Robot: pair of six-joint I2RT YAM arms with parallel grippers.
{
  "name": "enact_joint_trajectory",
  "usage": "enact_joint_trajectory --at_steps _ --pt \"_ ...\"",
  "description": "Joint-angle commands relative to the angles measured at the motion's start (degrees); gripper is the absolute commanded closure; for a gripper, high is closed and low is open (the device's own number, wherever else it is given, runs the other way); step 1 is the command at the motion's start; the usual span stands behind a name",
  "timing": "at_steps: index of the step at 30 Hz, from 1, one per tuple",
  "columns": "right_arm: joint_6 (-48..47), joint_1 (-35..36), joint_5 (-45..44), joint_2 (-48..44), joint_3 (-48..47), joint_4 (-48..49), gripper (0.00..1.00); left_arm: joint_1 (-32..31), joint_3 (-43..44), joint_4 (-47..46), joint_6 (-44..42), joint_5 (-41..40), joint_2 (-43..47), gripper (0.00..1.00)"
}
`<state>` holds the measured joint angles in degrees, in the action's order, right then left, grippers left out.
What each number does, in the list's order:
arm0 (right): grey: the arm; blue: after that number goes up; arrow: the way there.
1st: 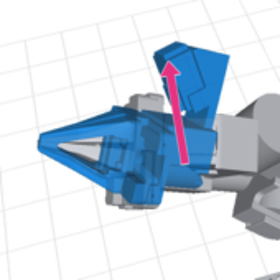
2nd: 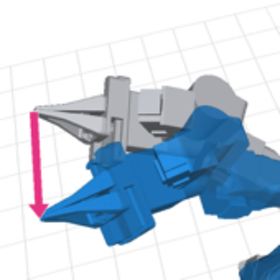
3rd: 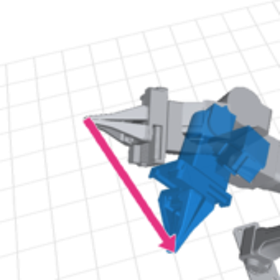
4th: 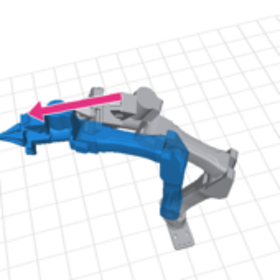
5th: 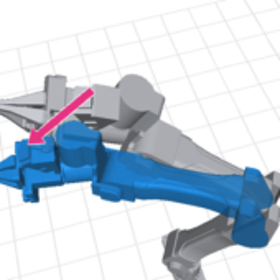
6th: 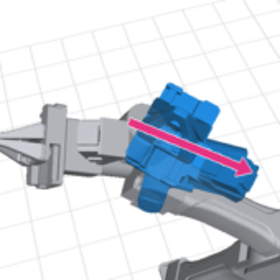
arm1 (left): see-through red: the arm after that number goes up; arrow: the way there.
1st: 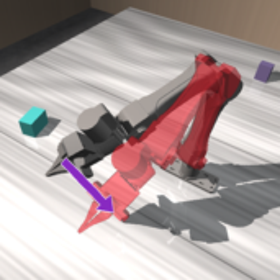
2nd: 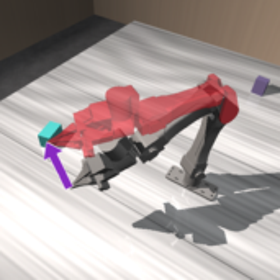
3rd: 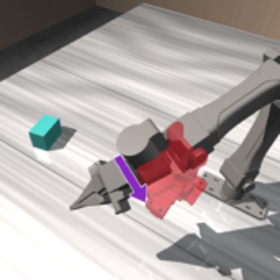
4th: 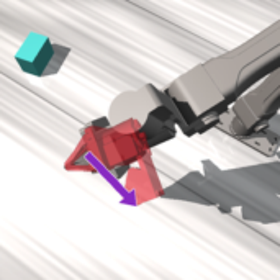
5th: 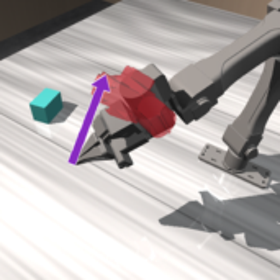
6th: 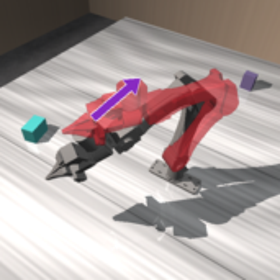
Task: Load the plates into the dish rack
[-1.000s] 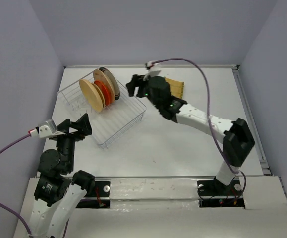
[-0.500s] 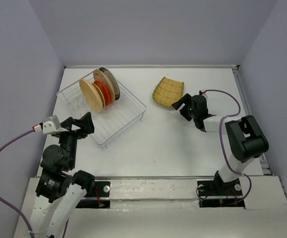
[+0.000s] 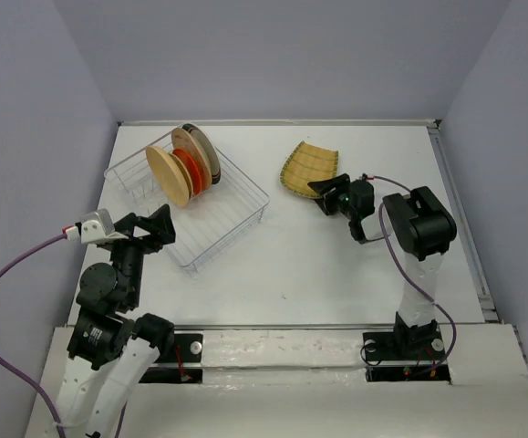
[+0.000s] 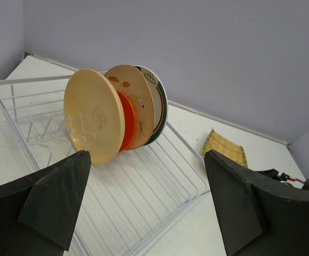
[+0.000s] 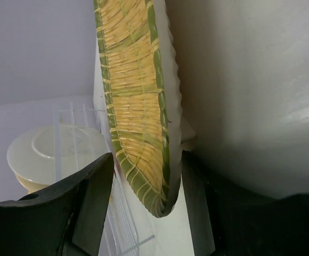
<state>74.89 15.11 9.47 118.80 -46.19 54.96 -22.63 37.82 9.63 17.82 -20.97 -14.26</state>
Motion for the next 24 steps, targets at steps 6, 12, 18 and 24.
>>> enact_joint_trajectory --at_steps 6,12,18,24 --pt "-6.5 0.5 -6.7 -3.9 -3.3 -14.1 0.35 0.6 -0.9 -3.2 -1.1 0.5 -0.7 0.01" --pt "-9.8 0.5 -7.3 -2.7 -6.7 -20.0 0.38 0.6 -0.9 -3.0 -1.2 0.6 -0.7 0.01" --pt "-14.8 0.5 -8.5 -2.4 -8.6 -23.8 0.63 0.5 -0.9 -3.3 -1.1 0.9 -0.9 0.01" --pt "-26.2 0.5 -12.7 -8.7 -8.4 -30.6 0.93 0.5 -1.0 -3.3 -1.2 0.8 -0.9 0.01"
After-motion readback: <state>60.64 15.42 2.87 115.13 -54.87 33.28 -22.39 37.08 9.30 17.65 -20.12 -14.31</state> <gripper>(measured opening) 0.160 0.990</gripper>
